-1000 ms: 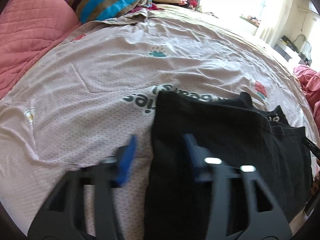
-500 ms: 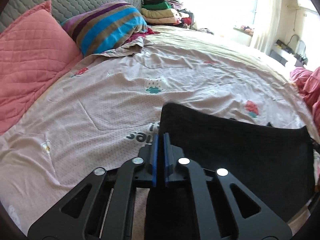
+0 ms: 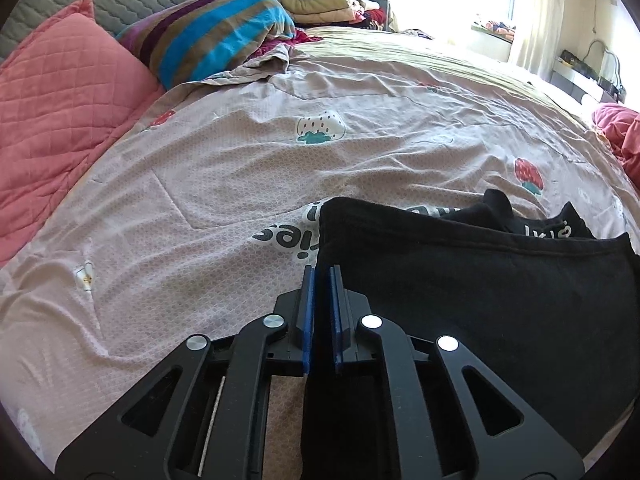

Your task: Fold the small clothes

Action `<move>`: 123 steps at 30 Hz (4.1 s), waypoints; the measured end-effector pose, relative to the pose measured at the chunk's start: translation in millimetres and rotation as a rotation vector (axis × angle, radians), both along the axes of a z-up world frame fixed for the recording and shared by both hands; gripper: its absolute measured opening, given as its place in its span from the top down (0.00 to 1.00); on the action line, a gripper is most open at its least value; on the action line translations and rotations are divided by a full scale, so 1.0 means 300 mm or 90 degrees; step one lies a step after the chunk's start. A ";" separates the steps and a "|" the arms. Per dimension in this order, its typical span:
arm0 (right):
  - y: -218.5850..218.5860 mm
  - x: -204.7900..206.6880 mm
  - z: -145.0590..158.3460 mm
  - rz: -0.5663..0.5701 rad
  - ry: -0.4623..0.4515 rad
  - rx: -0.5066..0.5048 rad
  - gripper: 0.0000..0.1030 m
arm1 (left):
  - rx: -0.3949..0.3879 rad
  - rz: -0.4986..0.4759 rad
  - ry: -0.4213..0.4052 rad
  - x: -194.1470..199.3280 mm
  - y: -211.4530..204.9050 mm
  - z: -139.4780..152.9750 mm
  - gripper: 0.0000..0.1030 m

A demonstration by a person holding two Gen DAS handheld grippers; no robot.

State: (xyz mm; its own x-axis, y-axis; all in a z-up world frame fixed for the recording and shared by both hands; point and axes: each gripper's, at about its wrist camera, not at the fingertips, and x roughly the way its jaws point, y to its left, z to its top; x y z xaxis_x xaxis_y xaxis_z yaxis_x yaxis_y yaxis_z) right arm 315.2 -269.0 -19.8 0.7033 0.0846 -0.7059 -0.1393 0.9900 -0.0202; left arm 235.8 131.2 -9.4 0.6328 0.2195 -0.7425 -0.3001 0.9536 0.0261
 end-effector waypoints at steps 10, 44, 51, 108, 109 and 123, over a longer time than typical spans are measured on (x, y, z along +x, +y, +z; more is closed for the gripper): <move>0.013 -0.154 0.086 0.048 -0.036 0.020 0.42 | -0.016 0.003 -0.024 -0.086 -0.009 0.039 0.70; 0.042 -0.454 -0.022 0.145 0.075 0.067 0.33 | -0.126 -0.083 0.041 -0.352 -0.149 -0.038 0.41; 0.024 -0.496 0.014 0.148 0.055 0.097 0.16 | -0.134 -0.085 0.038 -0.383 -0.146 -0.015 0.35; 0.707 -0.666 0.065 0.433 -0.018 -0.025 0.04 | -0.144 0.069 -0.012 -0.508 0.195 0.056 0.09; 0.730 -0.669 0.059 0.441 -0.022 -0.035 0.04 | -0.147 0.068 -0.011 -0.501 0.199 0.053 0.09; 0.953 -0.670 -0.027 0.489 -0.072 -0.183 0.04 | -0.130 0.055 0.013 -0.374 0.223 0.037 0.09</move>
